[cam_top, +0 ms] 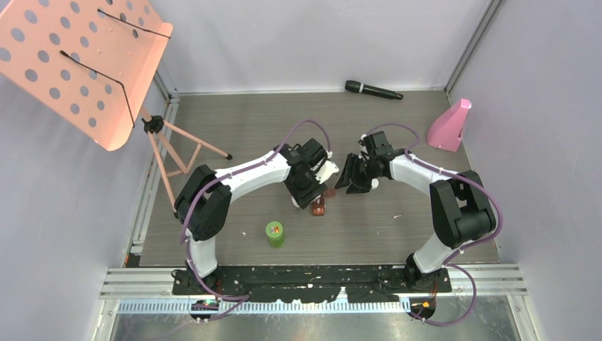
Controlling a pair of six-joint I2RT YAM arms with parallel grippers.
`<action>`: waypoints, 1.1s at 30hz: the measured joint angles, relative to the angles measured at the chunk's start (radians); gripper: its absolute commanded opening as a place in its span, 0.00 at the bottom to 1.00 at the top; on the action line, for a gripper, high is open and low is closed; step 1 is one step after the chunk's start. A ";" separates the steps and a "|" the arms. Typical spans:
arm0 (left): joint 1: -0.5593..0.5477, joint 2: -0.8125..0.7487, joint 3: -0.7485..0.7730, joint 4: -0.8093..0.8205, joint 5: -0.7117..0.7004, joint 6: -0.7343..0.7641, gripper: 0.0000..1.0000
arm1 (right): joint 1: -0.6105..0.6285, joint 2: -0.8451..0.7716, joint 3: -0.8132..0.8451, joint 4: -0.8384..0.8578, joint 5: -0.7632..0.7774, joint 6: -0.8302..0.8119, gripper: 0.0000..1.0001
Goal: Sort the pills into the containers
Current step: Pour the pill into the pill container.
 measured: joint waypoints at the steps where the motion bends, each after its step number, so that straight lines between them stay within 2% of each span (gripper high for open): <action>1: -0.001 0.003 0.001 -0.005 -0.001 0.000 0.00 | 0.000 0.000 -0.002 0.001 -0.001 0.000 0.53; 33: -0.014 0.051 0.097 -0.126 -0.022 0.000 0.00 | 0.000 0.000 -0.022 0.007 -0.008 0.001 0.52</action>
